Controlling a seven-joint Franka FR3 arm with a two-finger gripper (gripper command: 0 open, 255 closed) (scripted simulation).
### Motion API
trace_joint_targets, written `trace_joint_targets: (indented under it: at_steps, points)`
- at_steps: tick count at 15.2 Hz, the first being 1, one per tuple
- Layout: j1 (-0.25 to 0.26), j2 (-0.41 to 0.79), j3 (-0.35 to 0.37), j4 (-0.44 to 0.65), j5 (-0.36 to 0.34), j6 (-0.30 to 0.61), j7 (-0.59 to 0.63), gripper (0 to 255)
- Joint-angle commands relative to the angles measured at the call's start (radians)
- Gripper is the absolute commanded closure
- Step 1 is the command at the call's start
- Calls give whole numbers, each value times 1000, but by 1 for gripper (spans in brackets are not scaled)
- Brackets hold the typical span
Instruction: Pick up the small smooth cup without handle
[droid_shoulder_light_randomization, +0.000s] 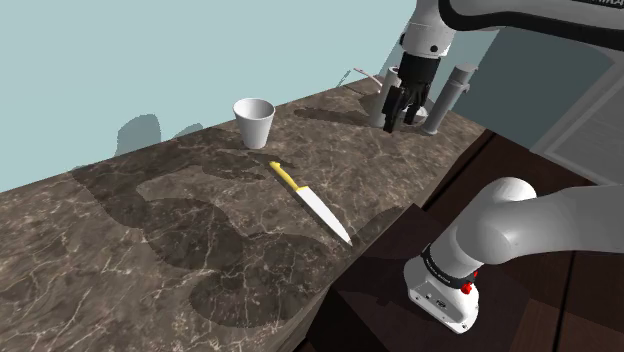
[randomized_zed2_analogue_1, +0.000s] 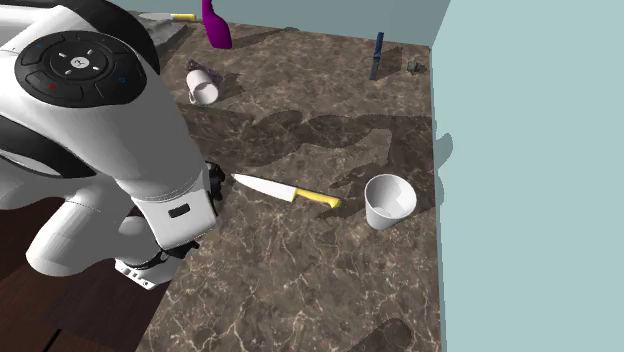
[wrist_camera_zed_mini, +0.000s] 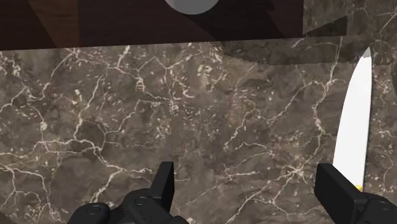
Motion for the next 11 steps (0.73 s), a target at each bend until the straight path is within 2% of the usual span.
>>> trace_joint_targets:
  at_steps: [1,11]
  points:
    - [0,0,0,0,0,0,0,0]
    - [26,343,58,168,84,218,79,0]
